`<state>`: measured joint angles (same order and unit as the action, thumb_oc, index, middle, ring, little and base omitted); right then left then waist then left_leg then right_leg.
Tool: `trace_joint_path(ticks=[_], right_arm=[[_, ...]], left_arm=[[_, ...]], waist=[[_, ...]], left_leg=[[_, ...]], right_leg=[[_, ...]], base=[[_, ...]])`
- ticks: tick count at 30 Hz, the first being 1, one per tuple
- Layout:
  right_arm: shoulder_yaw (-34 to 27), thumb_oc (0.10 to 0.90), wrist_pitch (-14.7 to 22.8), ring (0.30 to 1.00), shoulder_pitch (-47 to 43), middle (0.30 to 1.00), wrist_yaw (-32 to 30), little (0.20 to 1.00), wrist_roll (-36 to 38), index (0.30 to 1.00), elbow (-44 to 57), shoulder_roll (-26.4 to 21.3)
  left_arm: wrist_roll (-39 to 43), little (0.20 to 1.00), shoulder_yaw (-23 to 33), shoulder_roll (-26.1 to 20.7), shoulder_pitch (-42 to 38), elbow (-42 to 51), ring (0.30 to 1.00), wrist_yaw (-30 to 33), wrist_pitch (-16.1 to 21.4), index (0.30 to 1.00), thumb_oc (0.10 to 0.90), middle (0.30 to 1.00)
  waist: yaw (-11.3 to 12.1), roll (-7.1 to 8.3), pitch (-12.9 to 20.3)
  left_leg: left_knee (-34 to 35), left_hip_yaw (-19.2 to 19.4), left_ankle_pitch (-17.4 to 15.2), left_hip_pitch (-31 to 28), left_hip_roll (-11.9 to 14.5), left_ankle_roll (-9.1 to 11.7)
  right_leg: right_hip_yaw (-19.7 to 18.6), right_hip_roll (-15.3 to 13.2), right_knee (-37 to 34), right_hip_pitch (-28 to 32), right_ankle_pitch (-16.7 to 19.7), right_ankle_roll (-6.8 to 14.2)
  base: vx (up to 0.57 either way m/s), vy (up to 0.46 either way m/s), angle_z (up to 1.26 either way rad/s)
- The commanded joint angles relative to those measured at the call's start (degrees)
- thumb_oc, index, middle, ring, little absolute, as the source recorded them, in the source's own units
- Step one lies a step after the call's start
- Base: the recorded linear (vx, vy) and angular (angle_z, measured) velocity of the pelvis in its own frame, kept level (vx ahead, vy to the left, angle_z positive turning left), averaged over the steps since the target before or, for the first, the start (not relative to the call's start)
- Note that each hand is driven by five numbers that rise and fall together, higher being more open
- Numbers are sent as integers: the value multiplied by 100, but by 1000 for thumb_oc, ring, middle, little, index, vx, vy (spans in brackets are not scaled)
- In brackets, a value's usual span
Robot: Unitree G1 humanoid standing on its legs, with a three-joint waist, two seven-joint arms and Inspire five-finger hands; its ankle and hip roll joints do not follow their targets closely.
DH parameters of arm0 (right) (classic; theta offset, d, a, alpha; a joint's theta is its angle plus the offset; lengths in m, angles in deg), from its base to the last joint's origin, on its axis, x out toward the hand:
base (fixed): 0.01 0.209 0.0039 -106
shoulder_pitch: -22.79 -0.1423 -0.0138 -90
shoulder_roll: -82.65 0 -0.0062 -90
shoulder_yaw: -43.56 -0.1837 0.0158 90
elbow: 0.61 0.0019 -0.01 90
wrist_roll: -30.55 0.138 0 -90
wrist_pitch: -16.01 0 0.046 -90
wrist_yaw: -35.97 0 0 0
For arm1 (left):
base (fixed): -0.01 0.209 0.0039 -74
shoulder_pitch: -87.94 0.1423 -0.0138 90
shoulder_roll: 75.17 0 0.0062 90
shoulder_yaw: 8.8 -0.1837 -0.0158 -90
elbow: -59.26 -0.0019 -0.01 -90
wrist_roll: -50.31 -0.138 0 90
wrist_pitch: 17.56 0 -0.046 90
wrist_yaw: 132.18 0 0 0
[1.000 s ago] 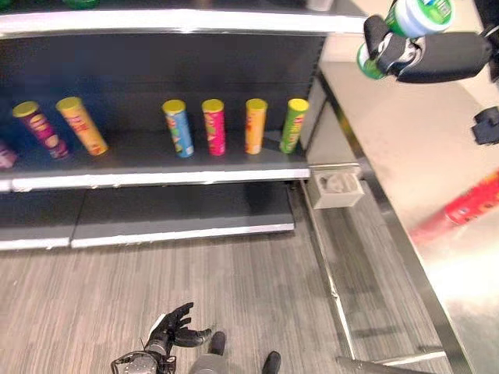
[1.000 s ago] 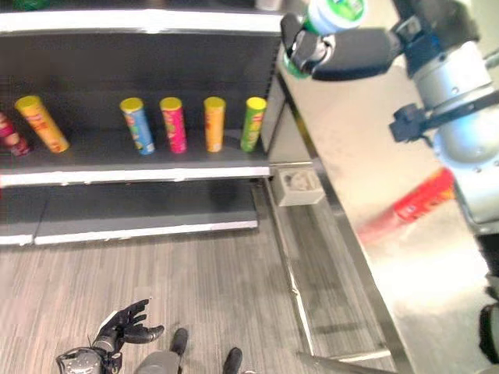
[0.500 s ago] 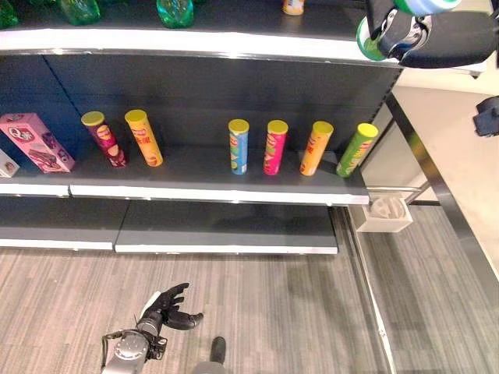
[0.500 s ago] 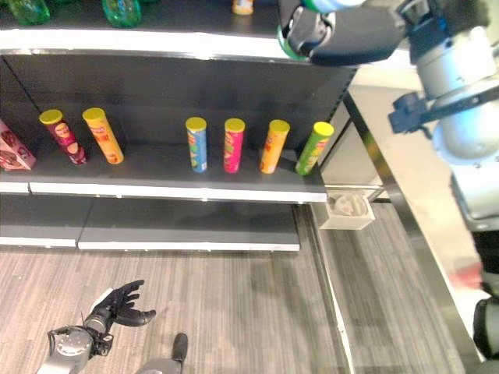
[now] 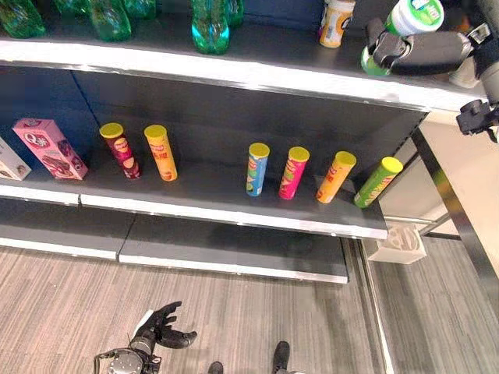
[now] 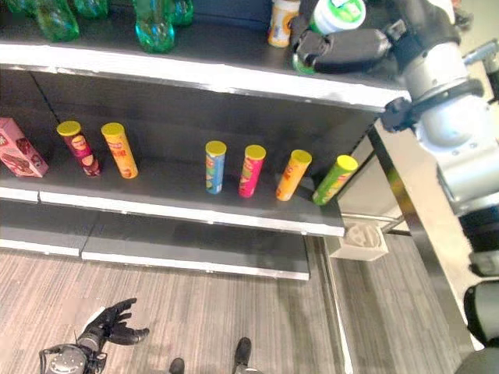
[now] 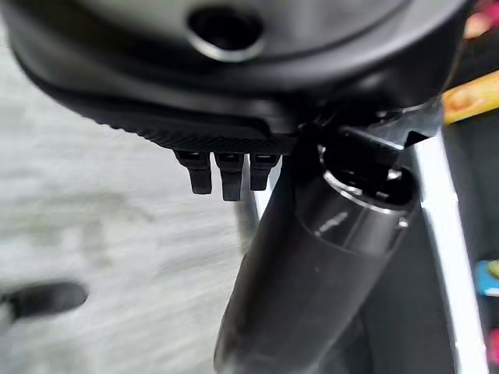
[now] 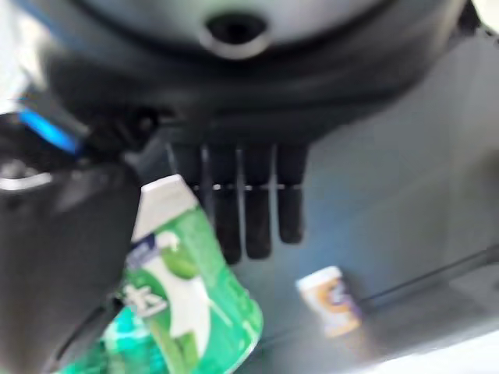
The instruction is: Put the goods on the table back onto the shelves and tidy them up.
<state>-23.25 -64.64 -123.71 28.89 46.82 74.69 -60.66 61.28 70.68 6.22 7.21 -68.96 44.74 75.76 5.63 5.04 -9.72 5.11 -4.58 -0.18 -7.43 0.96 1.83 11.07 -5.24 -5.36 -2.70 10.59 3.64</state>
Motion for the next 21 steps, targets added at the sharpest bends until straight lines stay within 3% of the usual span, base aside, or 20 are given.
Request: trace_joint_path(ticks=[1,13,21], right_arm=[[137,400,130,300,-1078,300,-407,300,204,300,-403,-317],[1292,400,-38,300,-2194,300,-269,300,226,300,-1901,60],[1524,400,-107,300,-2419,300,-189,300,205,300,-2354,197]], left_arm=[[-16,900,-139,-337,-268,150,900,86,275,900,800,900],[94,900,-125,-293,-285,-436,900,214,240,900,800,900],[139,900,-199,-269,-375,-522,900,251,236,900,800,900]], waist=[[155,108,564],[330,181,566],[380,185,549]], left_leg=[[-11,182,-76,330,203,347],[-11,26,-14,375,312,509],[-11,-136,47,471,307,576]], right_leg=[[126,-288,36,484,-589,679],[511,-264,36,706,-742,610],[778,-288,36,786,-772,605]], base=[[61,-94,24],[33,-52,17],[25,-32,22]])
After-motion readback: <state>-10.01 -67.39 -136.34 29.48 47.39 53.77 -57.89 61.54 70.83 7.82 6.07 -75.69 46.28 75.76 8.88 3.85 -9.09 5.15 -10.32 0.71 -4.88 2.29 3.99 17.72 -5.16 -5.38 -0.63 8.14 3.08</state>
